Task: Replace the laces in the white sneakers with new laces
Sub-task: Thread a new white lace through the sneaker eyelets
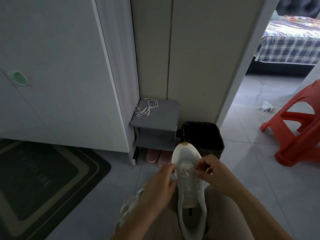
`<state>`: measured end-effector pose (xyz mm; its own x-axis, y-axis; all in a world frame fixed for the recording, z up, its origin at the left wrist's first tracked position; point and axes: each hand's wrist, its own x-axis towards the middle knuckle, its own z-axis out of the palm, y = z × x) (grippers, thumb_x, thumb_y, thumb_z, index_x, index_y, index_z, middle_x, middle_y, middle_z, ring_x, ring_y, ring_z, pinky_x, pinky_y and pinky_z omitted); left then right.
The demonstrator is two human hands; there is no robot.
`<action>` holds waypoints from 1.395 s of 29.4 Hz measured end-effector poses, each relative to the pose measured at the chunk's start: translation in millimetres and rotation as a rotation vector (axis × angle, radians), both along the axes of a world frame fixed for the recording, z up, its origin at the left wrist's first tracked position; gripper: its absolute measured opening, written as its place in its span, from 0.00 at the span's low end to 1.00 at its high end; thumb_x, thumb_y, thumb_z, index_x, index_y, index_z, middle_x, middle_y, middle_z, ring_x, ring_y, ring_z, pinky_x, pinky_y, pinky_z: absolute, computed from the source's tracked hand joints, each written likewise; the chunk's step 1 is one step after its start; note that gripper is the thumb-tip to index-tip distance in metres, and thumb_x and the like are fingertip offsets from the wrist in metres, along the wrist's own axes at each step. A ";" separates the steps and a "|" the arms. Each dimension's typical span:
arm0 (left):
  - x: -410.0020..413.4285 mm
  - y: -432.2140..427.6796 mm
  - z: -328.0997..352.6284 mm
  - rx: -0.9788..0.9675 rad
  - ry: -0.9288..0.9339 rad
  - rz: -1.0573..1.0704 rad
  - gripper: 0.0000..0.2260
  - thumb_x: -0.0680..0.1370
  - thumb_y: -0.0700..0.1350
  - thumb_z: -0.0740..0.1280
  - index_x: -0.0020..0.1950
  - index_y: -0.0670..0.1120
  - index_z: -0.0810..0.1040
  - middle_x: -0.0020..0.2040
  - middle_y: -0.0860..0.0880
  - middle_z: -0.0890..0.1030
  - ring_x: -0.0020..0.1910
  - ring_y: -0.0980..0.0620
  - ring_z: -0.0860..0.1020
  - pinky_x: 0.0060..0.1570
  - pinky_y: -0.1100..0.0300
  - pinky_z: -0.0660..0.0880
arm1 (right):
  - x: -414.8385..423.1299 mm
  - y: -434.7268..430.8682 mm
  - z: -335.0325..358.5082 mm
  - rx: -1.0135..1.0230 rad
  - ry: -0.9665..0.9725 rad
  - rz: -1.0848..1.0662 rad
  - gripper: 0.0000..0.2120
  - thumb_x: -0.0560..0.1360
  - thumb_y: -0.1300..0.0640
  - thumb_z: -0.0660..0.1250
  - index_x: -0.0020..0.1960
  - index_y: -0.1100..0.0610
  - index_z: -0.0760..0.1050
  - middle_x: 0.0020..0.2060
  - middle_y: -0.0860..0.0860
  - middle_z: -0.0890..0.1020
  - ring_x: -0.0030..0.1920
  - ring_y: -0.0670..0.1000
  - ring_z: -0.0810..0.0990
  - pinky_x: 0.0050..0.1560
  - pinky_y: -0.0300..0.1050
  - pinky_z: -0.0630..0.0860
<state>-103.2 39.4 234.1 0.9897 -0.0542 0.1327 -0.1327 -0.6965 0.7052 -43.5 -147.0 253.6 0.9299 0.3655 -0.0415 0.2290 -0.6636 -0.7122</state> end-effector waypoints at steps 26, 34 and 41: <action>-2.7 11.2 -16.7 0.020 -0.039 0.110 0.11 0.78 0.50 0.64 0.60 0.54 0.71 0.50 0.63 0.70 0.40 0.66 0.70 0.41 0.76 0.66 | -5.6 -7.1 -9.7 -0.132 -0.090 0.019 0.10 0.74 0.53 0.66 0.42 0.42 0.67 0.38 0.38 0.74 0.40 0.42 0.73 0.44 0.34 0.73; 16.5 -9.0 -9.7 -0.314 0.125 0.084 0.06 0.78 0.43 0.64 0.43 0.53 0.73 0.39 0.57 0.77 0.38 0.65 0.75 0.40 0.72 0.70 | -5.0 -15.2 -11.3 -0.224 -0.378 0.083 0.05 0.68 0.57 0.74 0.42 0.50 0.80 0.34 0.36 0.68 0.34 0.35 0.66 0.42 0.31 0.63; 20.6 -2.3 -15.2 -0.177 0.014 0.037 0.08 0.77 0.41 0.65 0.40 0.53 0.74 0.38 0.58 0.75 0.39 0.62 0.74 0.40 0.73 0.69 | -7.4 -18.5 -10.9 -0.159 -0.230 -0.010 0.04 0.76 0.55 0.64 0.42 0.50 0.75 0.38 0.38 0.70 0.40 0.39 0.71 0.46 0.35 0.66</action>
